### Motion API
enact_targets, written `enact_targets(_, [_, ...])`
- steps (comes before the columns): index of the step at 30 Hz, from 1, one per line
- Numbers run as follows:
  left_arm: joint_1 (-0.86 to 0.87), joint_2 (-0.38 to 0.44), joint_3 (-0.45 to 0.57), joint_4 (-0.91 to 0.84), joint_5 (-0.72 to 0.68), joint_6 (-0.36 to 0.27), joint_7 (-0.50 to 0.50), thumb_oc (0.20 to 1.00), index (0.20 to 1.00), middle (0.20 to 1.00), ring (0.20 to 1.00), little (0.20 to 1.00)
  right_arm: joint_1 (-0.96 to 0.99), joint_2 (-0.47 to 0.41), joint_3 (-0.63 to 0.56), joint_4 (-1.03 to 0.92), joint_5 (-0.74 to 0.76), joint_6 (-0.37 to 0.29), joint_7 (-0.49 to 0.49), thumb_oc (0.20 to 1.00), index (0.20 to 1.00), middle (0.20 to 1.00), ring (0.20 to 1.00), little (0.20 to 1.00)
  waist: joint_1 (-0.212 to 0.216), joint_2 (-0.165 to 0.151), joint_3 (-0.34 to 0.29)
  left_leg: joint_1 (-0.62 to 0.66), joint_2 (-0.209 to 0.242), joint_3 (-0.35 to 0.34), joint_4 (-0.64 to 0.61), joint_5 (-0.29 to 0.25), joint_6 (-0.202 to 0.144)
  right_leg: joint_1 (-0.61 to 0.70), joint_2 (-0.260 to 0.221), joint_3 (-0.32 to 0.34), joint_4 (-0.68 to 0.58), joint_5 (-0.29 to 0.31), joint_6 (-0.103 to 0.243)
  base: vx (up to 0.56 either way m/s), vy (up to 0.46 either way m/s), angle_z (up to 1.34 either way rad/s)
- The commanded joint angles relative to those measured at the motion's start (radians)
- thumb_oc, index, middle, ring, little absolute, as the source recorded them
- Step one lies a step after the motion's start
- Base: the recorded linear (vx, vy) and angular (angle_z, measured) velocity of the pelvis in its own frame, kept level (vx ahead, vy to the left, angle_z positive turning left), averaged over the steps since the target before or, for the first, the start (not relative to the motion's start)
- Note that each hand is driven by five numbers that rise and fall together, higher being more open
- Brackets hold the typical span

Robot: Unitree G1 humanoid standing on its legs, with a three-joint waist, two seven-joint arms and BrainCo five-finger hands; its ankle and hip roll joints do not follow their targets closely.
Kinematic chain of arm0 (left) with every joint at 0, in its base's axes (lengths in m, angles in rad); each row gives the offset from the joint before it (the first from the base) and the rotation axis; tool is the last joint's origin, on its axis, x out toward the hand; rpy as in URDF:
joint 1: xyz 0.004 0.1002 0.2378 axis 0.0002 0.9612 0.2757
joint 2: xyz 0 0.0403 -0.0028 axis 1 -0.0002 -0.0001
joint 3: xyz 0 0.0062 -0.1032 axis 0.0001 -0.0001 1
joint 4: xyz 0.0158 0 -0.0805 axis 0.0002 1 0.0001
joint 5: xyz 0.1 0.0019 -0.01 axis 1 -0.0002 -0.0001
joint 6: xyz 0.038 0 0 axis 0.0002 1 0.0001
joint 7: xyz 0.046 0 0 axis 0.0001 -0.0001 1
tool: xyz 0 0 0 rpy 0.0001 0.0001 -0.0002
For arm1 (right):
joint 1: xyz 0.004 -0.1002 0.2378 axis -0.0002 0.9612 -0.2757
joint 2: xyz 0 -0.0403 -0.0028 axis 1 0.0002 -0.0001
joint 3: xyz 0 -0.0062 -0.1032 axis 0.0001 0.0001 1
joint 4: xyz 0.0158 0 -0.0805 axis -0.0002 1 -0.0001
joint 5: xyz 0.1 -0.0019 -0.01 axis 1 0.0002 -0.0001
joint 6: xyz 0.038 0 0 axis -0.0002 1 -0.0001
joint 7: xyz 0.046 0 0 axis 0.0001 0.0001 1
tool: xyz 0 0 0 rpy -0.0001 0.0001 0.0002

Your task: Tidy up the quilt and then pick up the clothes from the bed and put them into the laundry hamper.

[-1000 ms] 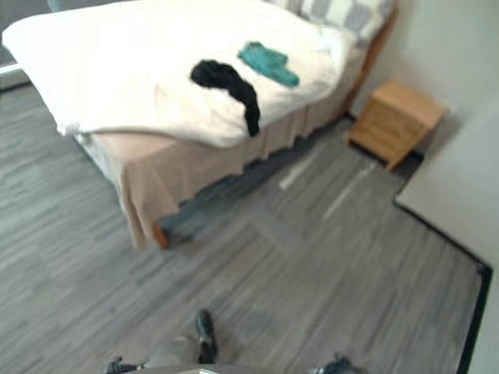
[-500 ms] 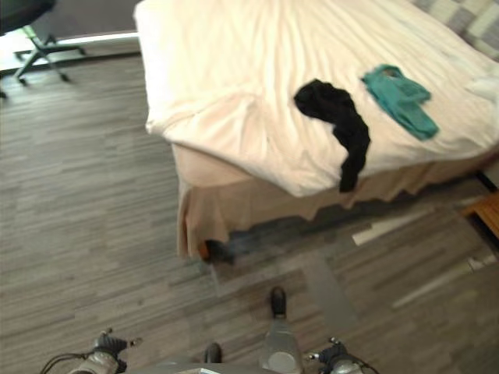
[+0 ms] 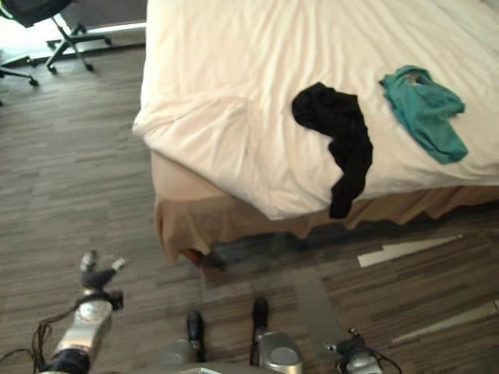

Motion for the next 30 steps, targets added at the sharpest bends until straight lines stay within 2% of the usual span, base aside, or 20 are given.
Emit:
enact_targets(1, [-0.045,0.157,0.039,-0.143,0.009,-0.093,0.084,1.0,1.0,1.0,1.0,1.0,0.009,0.028,0.008,0.007,-0.012,-0.017,-0.001,1.0,1.0,1.0,1.0,1.0,0.002,-0.017,-0.015,0.008,-0.019,0.01,0.041,-0.04,0.012,-0.001,-0.14,0.0,0.058,-0.138,0.116,0.05,-0.001,0.04])
enact_targets(2, [-0.045,0.156,0.04,-0.145,0.01,-0.091,0.085,1.0,1.0,1.0,1.0,1.0,0.008,0.028,0.008,0.007,-0.012,-0.017,-0.001,1.0,1.0,1.0,1.0,1.0,0.002,-0.018,-0.017,0.005,-0.019,0.011,0.04,-0.037,0.012,-0.004,-0.14,0.001,0.057,-0.135,0.116,0.04,0.006,-0.12])
enact_targets(3, [-0.071,0.193,0.036,-0.206,0.064,-0.082,0.088,1.0,1.0,1.0,1.0,1.0,0.011,0.023,0.012,0.002,-0.016,-0.018,0.003,1.0,1.0,1.0,1.0,1.0,-0.002,-0.017,-0.013,0.009,-0.018,0.017,0.032,-0.037,0.011,-0.01,-0.139,0.006,0.057,-0.133,0.118,0.01,0.007,-0.18])
enact_targets(6, [-0.184,0.277,-0.006,-0.236,0.171,-0.06,0.095,1.0,1.0,1.0,1.0,1.0,0.006,0.009,0.016,-0.007,-0.009,-0.024,0.018,1.0,1.0,1.0,1.0,1.0,-0.025,-0.015,-0.005,0.01,-0.015,0.043,0.009,-0.032,0.008,-0.045,-0.135,0.025,0.059,-0.121,0.128,-0.04,0.038,-0.15])
enact_targets(7, [-0.399,0.386,-0.134,-0.203,0.306,-0.01,0.1,1.0,1.0,1.0,1.0,1.0,-0.01,-0.014,0.039,-0.015,-0.001,-0.031,0.026,1.0,1.0,1.0,1.0,1.0,-0.059,-0.011,0.017,-0.016,-0.011,0.063,0.006,-0.03,0.008,-0.115,-0.129,0.054,0.078,-0.108,0.137,-0.11,0.052,-0.23])
enact_targets(8, [-0.404,0.387,-0.137,-0.2,0.306,-0.01,0.101,1.0,1.0,1.0,1.0,1.0,-0.012,-0.012,0.037,-0.014,-0.001,-0.031,0.026,1.0,1.0,1.0,1.0,1.0,-0.056,-0.012,0.016,-0.02,-0.012,0.065,0.005,-0.026,0.008,-0.121,-0.13,0.055,0.078,-0.105,0.136,-0.14,0.044,-0.22])
enact_targets(9, [-0.485,0.424,-0.193,-0.174,0.348,0.008,0.097,1.0,1.0,1.0,1.0,1.0,-0.017,-0.021,0.045,-0.015,0.001,-0.033,0.027,1.0,1.0,1.0,1.0,1.0,-0.066,-0.012,0.022,-0.034,-0.011,0.071,0.004,-0.024,0.008,-0.145,-0.128,0.064,0.085,-0.1,0.138,-0.1,0.014,-0.26])
enact_targets(10, [-0.671,0.479,-0.321,-0.118,0.43,0.038,0.107,1.0,1.0,1.0,1.0,1.0,-0.032,-0.035,0.064,-0.018,0.007,-0.038,0.023,1.0,1.0,1.0,1.0,1.0,-0.09,-0.01,0.038,-0.061,-0.01,0.08,0.006,-0.021,0.008,-0.185,-0.127,0.073,0.103,-0.096,0.143,-0.12,0.016,-0.4])
enact_targets(11, [-0.762,0.494,-0.389,-0.069,0.466,0.058,0.11,1.0,1.0,1.0,1.0,1.0,-0.039,-0.042,0.073,-0.022,0.011,-0.041,0.02,1.0,1.0,1.0,1.0,1.0,-0.101,-0.011,0.046,-0.075,-0.009,0.085,0.007,-0.018,0.008,-0.204,-0.128,0.077,0.108,-0.091,0.145,-0.12,0.006,-0.41])
enact_targets(14, [-1.042,0.497,-0.589,0.126,0.54,0.113,0.105,1.0,1.0,1.0,1.0,1.0,-0.073,-0.049,0.084,-0.014,0.041,-0.046,-0.002,1.0,1.0,1.0,1.0,1.0,-0.123,-0.01,0.069,-0.122,-0.008,0.095,0.011,-0.002,0.006,-0.257,-0.132,0.087,0.115,-0.074,0.152,-0.07,-0.016,-0.25])
enact_targets(16, [-1.201,0.472,-0.708,0.277,0.576,0.135,0.093,1.0,1.0,1.0,1.0,1.0,-0.087,-0.051,0.096,-0.011,0.058,-0.052,-0.012,1.0,1.0,1.0,1.0,1.0,-0.143,-0.008,0.092,-0.143,-0.006,0.099,0.017,0.0,0.006,-0.28,-0.135,0.093,0.117,-0.069,0.156,-0.04,-0.019,-0.3])
enact_targets(17, [-1.306,0.452,-0.803,0.387,0.622,0.156,0.074,1.0,1.0,1.0,1.0,1.0,-0.101,-0.053,0.108,-0.01,0.071,-0.06,-0.022,1.0,1.0,1.0,1.0,1.0,-0.16,-0.003,0.11,-0.165,-0.006,0.106,0.025,0.004,0.003,-0.305,-0.139,0.098,0.117,-0.064,0.16,-0.05,-0.012,-0.28])
enact_targets(19, [-1.387,0.426,-0.891,0.477,0.699,0.184,0.054,1.0,1.0,1.0,1.0,1.0,-0.119,-0.051,0.115,-0.003,0.097,-0.07,-0.033,1.0,1.0,1.0,1.0,1.0,-0.171,0.001,0.13,-0.186,-0.004,0.114,0.035,0.004,0.002,-0.326,-0.143,0.103,0.118,-0.057,0.164,-0.04,-0.002,-0.23])
enact_targets(20, [-1.389,0.425,-0.892,0.479,0.698,0.184,0.054,1.0,1.0,1.0,1.0,1.0,-0.119,-0.05,0.114,-0.003,0.097,-0.07,-0.033,1.0,1.0,1.0,1.0,1.0,-0.17,0.001,0.13,-0.186,-0.004,0.114,0.035,0.003,0.003,-0.327,-0.143,0.103,0.118,-0.057,0.164,-0.03,0.011,-0.12])
enact_targets(21, [-1.414,0.38,-0.933,0.55,0.743,0.194,0.015,1.0,1.0,1.0,1.0,1.0,-0.125,-0.047,0.117,0.001,0.12,-0.077,-0.04,1.0,1.0,1.0,1.0,1.0,-0.178,0.005,0.143,-0.196,-0.005,0.12,0.043,0.001,0.003,-0.339,-0.144,0.107,0.118,-0.052,0.165,-0.03,0.008,-0.15])
enact_targets(23, [-1.383,0.319,-0.947,0.633,0.794,0.212,-0.047,1.0,1.0,1.0,1.0,1.0,-0.124,-0.035,0.114,0.01,0.154,-0.081,-0.049,1.0,1.0,1.0,1.0,1.0,-0.187,0.004,0.156,-0.191,-0.006,0.125,0.054,-0.008,0.004,-0.337,-0.144,0.111,0.118,-0.053,0.164,-0.02,0.0,-0.19])
enact_targets(24, [-1.384,0.319,-0.947,0.633,0.794,0.212,-0.047,1.0,1.0,1.0,1.0,1.0,-0.124,-0.035,0.114,0.01,0.154,-0.081,-0.049,1.0,1.0,1.0,1.0,1.0,-0.186,0.004,0.156,-0.191,-0.006,0.126,0.054,-0.008,0.004,-0.337,-0.144,0.111,0.118,-0.053,0.164,0.0,0.011,-0.16])
enact_targets(25, [-1.323,0.297,-0.937,0.682,0.844,0.229,-0.068,0.47,0.47,0.47,0.47,0.47,-0.119,-0.03,0.099,0.005,0.186,-0.09,-0.054,1.0,1.0,1.0,1.0,1.0,-0.19,0.001,0.156,-0.183,-0.005,0.132,0.062,-0.016,0.005,-0.33,-0.145,0.115,0.117,-0.053,0.163,0.01,0.014,-0.08])
enact_targets(27, [-1.286,0.285,-0.915,0.699,0.846,0.236,-0.077,0.2,0.2,0.2,0.2,0.2,-0.112,-0.028,0.094,-0.001,0.193,-0.093,-0.057,1.0,1.0,1.0,1.0,1.0,-0.191,-0.001,0.155,-0.178,-0.006,0.133,0.067,-0.021,0.004,-0.324,-0.145,0.117,0.115,-0.054,0.162,0.0,0.009,-0.02])
enact_targets(30, [-1.147,0.27,-0.847,0.73,0.854,0.25,-0.103,0.2,0.2,0.2,0.2,0.2,-0.085,-0.036,0.079,-0.004,0.188,-0.084,-0.055,1.0,1.0,1.0,1.0,1.0,-0.187,-0.002,0.142,-0.151,-0.011,0.127,0.066,-0.032,0.007,-0.291,-0.145,0.116,0.11,-0.061,0.156,0.02,0.011,-0.02])
